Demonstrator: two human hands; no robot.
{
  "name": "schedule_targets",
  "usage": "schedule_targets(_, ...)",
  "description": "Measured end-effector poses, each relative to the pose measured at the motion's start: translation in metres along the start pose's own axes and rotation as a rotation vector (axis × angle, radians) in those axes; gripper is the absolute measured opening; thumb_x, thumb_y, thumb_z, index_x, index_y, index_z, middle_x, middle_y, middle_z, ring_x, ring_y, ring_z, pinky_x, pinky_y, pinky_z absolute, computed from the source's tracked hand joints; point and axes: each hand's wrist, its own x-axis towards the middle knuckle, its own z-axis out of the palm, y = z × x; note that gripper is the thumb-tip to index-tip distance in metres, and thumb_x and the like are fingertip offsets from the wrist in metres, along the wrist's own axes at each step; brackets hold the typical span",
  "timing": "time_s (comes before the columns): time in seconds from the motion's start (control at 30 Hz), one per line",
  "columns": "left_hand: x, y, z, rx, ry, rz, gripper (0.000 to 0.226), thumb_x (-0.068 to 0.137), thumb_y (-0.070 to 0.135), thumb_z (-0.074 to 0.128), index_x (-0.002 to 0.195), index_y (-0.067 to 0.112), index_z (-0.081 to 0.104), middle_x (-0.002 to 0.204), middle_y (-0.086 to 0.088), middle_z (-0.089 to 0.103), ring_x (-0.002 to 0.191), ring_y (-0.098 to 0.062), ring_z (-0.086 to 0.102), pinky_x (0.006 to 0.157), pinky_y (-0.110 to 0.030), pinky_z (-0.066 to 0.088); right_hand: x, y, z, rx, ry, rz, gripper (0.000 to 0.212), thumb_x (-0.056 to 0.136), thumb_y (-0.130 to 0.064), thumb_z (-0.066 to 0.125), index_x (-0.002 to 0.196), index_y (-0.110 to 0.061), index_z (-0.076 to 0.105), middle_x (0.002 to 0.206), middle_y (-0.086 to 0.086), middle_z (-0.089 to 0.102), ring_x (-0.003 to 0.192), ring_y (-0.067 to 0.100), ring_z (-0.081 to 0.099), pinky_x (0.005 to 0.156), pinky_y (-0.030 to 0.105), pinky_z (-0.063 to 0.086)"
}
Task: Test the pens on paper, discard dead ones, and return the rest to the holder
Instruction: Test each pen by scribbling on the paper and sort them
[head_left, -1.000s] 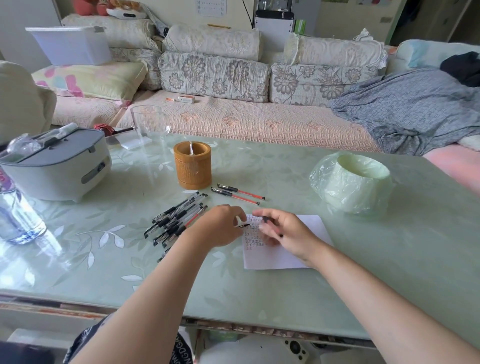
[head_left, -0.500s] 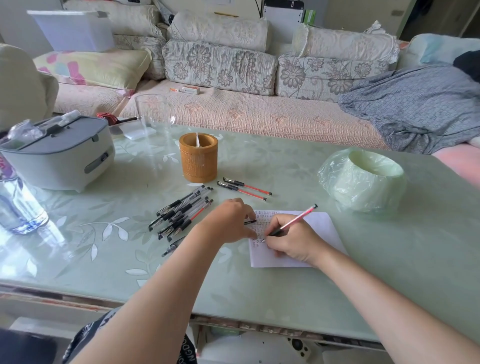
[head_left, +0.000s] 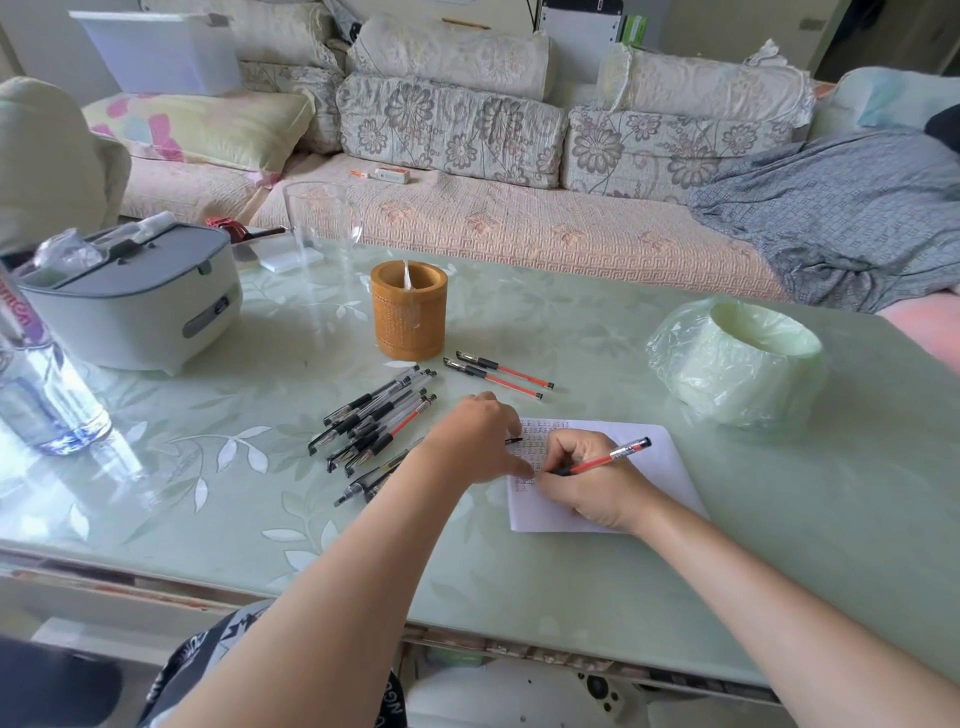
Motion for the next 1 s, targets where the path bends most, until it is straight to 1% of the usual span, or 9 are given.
schedule_targets(0.1,0.0003,0.0001,0.0010,-0.008,0.001,-0.010,0.059,0.070,0.046,0.081,0.120,0.020,0.064,0.117,-0.006,0.053,0.112,-0.023,0.049,0.091,-0.030,0.044,-0.0006,-0.0014,0.0003,-0.006,-0.001,0.011,0.035,0.078,0.003,0.065,0.057,-0.021,0.050,0.053,-0.002,0.045,0.049,0.016,0.036,0.044,0.022,0.029)
schedule_targets(0.2,0.0013,0.0007,0.0018,-0.008,0.006,-0.015,0.058,0.071,0.044,0.081,0.121,0.019,0.063,0.118,-0.007,0.053,0.112,-0.024,0.049,0.091,-0.030,0.043,-0.0002,-0.0029,0.0020,-0.038,-0.001,0.025,0.036,0.077,0.003,0.064,0.055,-0.021,0.049,0.050,-0.009,0.043,0.045,0.010,0.033,0.043,0.018,0.026)
schedule_targets(0.33,0.0019,0.0012,0.0023,-0.017,0.005,-0.027,0.059,0.070,0.045,0.082,0.120,0.019,0.064,0.118,-0.008,0.053,0.113,-0.023,0.049,0.092,-0.031,0.044,-0.0004,-0.0028,0.0023,-0.076,-0.005,0.031,0.036,0.074,0.002,0.063,0.053,-0.023,0.050,0.049,-0.011,0.042,0.046,0.008,0.033,0.043,0.018,0.025)
schedule_targets(0.57,0.0024,0.0006,0.0033,-0.018,-0.004,-0.047,0.062,0.068,0.046,0.083,0.121,0.020,0.063,0.118,-0.007,0.052,0.113,-0.023,0.048,0.092,-0.031,0.044,-0.0018,-0.0027,0.0031,-0.098,0.010,0.018,0.031,0.070,-0.002,0.062,0.054,-0.020,0.043,0.054,-0.006,0.038,0.052,0.013,0.031,0.045,0.022,0.024)
schedule_targets(0.7,0.0027,0.0004,0.0031,-0.019,-0.010,-0.051,0.063,0.067,0.047,0.083,0.121,0.020,0.063,0.118,-0.007,0.052,0.113,-0.024,0.048,0.094,-0.034,0.045,-0.0017,-0.0006,0.0021,-0.092,0.018,-0.005,0.027,0.071,-0.003,0.062,0.057,-0.018,0.045,0.055,-0.005,0.041,0.052,0.013,0.033,0.047,0.024,0.026)
schedule_targets(0.8,0.0036,0.0000,0.0032,-0.023,-0.009,-0.051,0.063,0.067,0.047,0.083,0.120,0.020,0.063,0.117,-0.007,0.052,0.113,-0.024,0.048,0.092,-0.033,0.044,-0.0018,0.0012,0.0014,-0.114,0.006,-0.002,0.025,0.071,-0.004,0.062,0.058,-0.018,0.047,0.055,-0.005,0.042,0.052,0.012,0.035,0.048,0.024,0.027)
schedule_targets(1.0,0.0042,-0.0007,0.0040,-0.028,-0.006,-0.053,0.063,0.067,0.047,0.083,0.120,0.020,0.063,0.117,-0.007,0.053,0.112,-0.024,0.048,0.090,-0.031,0.042,-0.0007,0.0017,0.0009,-0.114,-0.027,-0.010,0.019,0.067,-0.009,0.062,0.058,-0.018,0.048,0.058,-0.002,0.043,0.055,0.013,0.037,0.053,0.029,0.029)
